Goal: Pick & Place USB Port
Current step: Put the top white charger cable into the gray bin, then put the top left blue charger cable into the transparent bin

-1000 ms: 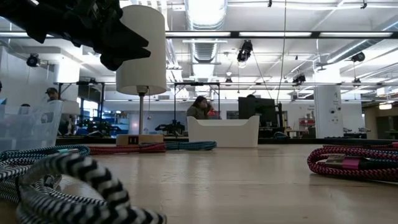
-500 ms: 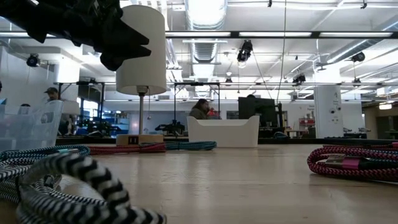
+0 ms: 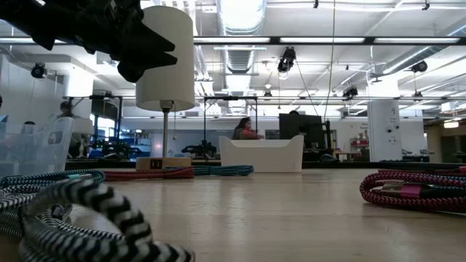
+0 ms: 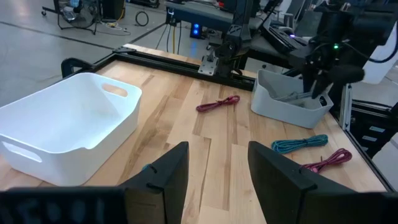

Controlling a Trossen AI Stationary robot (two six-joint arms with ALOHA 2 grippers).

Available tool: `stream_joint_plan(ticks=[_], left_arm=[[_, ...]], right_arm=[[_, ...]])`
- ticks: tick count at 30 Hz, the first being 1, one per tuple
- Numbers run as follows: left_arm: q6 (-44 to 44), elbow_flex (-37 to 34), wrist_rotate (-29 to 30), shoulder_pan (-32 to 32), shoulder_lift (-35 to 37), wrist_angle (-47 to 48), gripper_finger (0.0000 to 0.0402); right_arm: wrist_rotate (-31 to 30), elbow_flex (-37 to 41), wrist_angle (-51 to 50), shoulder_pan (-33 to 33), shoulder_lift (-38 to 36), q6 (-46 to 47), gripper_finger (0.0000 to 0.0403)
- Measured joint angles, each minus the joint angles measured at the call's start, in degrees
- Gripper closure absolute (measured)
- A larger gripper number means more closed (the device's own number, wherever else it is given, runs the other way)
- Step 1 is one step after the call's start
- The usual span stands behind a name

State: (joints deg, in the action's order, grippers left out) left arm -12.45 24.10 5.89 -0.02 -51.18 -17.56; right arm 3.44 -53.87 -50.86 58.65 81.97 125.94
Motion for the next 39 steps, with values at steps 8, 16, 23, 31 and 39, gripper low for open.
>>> stream_joint_plan(ticks=[8,16,23,31,39], left_arm=[[0.57,0.0,0.0,0.0,0.0,0.02,0.0232],[0.66,0.0,0.0,-0.01,0.0,0.02,0.0232],[0.64,0.0,0.0,0.01,0.0,0.02,0.0232],[2.93,0.0,-2.97,-0.17,0.0,-0.86,0.0232],[6.62,0.0,-13.51,-3.03,-1.73,-7.39,0.0232]], right_arm=[[1.1,0.08,-7.24,-0.6,-0.02,-1.7,0.0243],[-0.57,-0.17,-9.3,-2.19,-0.2,-3.1,0.0241],[-8.4,-0.99,-7.12,-4.35,-0.2,-9.44,0.0252],[-25.58,-7.06,-6.71,-9.34,-0.2,-30.4,0.0263],[-36.87,-8.68,-6.59,-17.97,-0.22,-46.96,0.0264]])
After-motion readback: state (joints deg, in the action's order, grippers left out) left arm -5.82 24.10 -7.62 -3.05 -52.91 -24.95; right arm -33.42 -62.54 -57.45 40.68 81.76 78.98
